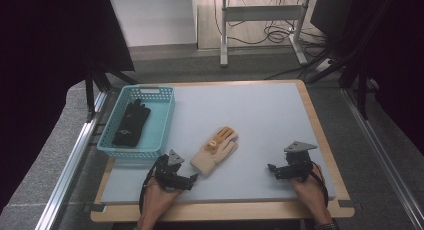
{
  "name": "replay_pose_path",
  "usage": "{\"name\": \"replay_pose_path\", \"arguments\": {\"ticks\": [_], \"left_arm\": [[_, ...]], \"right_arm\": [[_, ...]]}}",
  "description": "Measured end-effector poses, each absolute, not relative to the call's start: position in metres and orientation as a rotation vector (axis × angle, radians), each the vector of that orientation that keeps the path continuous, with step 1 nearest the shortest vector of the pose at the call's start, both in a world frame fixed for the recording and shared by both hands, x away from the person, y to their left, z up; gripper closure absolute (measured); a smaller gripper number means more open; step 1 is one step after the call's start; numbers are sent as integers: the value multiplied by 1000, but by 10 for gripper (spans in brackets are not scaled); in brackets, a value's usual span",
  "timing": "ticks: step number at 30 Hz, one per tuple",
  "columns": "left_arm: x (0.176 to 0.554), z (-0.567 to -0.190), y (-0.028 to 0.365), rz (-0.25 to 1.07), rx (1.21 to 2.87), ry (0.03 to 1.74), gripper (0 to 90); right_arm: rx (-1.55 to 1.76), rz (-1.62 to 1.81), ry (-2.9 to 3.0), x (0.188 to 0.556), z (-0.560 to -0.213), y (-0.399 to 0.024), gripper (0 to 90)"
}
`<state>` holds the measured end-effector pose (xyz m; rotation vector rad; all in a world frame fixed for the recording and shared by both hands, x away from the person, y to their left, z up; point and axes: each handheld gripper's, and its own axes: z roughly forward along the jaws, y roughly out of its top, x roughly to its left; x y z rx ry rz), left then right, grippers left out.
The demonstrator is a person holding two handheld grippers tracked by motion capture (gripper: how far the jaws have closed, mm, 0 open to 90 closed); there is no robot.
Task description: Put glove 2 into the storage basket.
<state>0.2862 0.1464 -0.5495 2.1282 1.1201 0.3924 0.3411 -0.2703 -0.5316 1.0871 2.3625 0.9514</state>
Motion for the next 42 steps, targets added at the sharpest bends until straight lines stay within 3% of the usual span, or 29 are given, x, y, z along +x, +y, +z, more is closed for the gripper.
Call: {"name": "replay_pose_path", "arguments": {"ticks": [11,20,34,42], "left_arm": [[289,-521,144,333,2104,1040,38],[318,-502,113,292,2153,988,34],[368,-516,65,205,2282,995,31],[373,-527,48,271,2381,1017,60]], "right_arm": [[1086,953,2362,341,-532,-270,44],[1088,954,2361,341,-532,-270,44],[1089,956,2362,341,-532,-270,44],[1089,956,2362,341,-532,-270,45]]}}
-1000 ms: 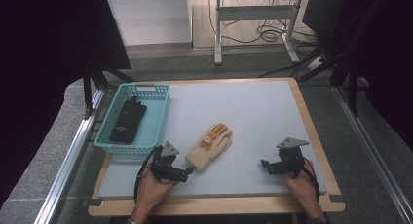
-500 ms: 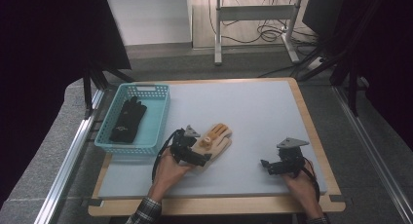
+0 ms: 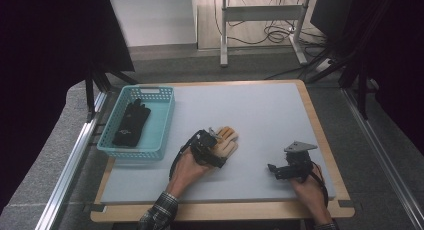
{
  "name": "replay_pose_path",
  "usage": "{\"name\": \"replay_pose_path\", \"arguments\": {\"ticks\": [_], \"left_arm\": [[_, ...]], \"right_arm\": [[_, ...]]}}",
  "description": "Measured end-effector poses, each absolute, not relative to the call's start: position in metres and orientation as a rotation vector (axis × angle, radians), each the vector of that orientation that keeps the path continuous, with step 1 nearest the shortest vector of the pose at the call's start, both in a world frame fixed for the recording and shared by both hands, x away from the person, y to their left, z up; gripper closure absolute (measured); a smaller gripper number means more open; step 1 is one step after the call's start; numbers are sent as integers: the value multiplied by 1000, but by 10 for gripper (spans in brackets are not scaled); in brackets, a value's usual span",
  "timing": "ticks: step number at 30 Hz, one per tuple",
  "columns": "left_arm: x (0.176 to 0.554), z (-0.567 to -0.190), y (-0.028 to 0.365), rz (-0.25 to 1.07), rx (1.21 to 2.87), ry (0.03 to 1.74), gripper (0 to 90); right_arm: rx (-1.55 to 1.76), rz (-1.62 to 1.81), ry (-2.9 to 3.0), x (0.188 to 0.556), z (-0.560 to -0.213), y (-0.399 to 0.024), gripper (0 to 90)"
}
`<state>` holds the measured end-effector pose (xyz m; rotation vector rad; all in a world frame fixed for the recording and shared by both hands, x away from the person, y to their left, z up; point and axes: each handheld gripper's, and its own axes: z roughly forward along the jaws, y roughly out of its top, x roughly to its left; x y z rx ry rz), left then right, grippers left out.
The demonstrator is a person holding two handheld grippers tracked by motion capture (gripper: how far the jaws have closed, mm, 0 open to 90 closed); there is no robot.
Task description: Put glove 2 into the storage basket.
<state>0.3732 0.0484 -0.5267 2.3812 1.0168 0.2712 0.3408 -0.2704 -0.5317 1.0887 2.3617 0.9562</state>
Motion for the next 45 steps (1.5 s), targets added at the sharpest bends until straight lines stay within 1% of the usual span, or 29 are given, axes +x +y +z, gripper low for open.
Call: {"name": "replay_pose_path", "arguments": {"ticks": [1,3,8,10,12,16,27,45], "left_arm": [[374,-528,49,258,2369,1023,56],[373,-526,49,260,2369,1017,87],[367,-521,45,254,2381,995,306],[367,-519,45,250,2383,996,407],[367,-518,45,244,2384,1003,471],[367,-517,45,238,2370,1016,532],[372,-506,58,241,2321,1053,545],[384,-468,84,310,2276,1112,540]], "right_arm": [[1088,956,2361,341,-532,-270,45],[1089,956,2362,341,-532,-270,44],[1088,955,2362,341,-532,-270,45],[1088,955,2362,341,-532,-270,44],[1086,955,2362,341,-532,-270,44],[1086,955,2362,341,-532,-270,45],[1088,958,2361,341,-532,-270,45],[1088,957,2362,341,-532,-270,45]]}}
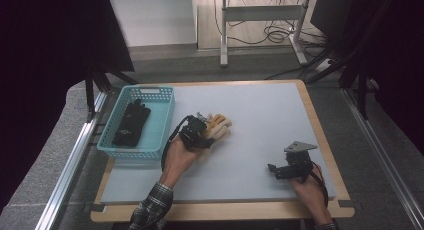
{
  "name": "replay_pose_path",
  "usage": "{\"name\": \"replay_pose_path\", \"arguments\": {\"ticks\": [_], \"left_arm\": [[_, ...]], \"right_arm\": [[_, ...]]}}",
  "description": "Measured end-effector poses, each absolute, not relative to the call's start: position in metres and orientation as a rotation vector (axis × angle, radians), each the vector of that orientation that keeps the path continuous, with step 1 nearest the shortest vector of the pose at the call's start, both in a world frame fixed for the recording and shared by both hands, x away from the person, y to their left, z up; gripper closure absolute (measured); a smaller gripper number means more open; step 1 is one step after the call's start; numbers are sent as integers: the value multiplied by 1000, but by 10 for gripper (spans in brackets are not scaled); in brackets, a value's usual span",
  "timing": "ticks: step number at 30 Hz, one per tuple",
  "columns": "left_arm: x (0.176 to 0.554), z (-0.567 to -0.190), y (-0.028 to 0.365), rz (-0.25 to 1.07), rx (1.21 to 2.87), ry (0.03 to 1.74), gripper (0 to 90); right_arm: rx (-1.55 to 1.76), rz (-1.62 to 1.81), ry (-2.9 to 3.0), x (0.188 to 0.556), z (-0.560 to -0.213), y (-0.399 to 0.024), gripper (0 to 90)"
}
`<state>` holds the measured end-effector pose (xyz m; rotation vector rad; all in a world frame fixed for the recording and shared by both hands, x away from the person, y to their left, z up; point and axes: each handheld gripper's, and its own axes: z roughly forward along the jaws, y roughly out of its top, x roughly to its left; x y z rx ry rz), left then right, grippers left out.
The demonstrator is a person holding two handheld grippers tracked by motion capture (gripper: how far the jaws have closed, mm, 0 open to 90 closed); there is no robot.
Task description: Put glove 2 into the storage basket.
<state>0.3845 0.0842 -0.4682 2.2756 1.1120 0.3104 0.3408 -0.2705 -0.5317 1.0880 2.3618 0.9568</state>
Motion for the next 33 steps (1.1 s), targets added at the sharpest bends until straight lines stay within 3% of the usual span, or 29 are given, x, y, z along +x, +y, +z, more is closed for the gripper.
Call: {"name": "replay_pose_path", "arguments": {"ticks": [33], "left_arm": [[407,-416,178,447,2127,1361,536]], "right_arm": [[1088,958,2362,341,-532,-271,45]]}}
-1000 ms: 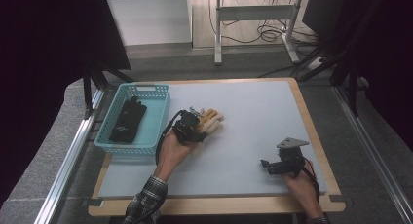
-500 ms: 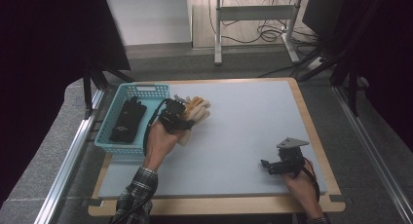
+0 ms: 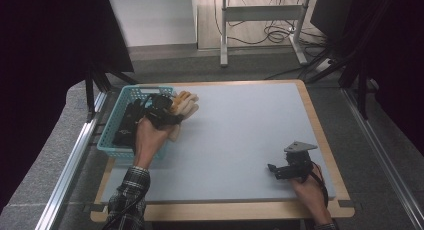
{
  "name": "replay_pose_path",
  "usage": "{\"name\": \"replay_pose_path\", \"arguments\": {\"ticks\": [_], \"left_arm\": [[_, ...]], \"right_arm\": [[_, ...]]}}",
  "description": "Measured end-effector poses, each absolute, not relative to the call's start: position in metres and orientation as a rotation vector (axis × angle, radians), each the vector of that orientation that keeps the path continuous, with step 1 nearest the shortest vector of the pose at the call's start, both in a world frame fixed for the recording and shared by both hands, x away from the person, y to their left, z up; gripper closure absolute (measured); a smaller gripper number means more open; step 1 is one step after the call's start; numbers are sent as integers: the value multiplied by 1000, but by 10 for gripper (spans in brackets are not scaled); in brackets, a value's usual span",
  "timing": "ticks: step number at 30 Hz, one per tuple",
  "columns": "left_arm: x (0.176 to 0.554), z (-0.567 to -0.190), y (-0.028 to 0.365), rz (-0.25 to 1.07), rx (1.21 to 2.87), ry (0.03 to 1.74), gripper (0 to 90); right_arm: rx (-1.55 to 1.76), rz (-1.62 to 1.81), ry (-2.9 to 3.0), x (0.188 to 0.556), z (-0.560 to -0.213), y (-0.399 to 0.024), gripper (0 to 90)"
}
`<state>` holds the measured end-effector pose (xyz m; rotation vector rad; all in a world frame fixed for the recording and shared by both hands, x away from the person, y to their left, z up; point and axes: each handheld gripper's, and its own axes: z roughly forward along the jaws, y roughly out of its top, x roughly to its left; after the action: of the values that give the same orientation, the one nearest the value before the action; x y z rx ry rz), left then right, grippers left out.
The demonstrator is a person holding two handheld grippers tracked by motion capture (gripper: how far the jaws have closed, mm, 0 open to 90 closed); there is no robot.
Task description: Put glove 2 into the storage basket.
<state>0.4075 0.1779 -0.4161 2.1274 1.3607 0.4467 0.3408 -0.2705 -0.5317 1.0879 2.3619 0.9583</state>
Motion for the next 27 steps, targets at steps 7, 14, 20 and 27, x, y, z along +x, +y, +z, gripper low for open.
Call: {"name": "replay_pose_path", "arguments": {"ticks": [7,14,20,27], "left_arm": [[408,-408,201,477,2090,1417,536],[409,-405,225,504,2055,1484,536],[412,-407,242,517,2033,1532,536],[418,-413,255,530,2013,1576,536]], "right_arm": [[1086,958,2362,341,-532,-271,45],[1087,958,2362,341,-532,-271,45],[1088,958,2362,341,-532,-271,45],[1089,958,2362,341,-532,-271,45]]}}
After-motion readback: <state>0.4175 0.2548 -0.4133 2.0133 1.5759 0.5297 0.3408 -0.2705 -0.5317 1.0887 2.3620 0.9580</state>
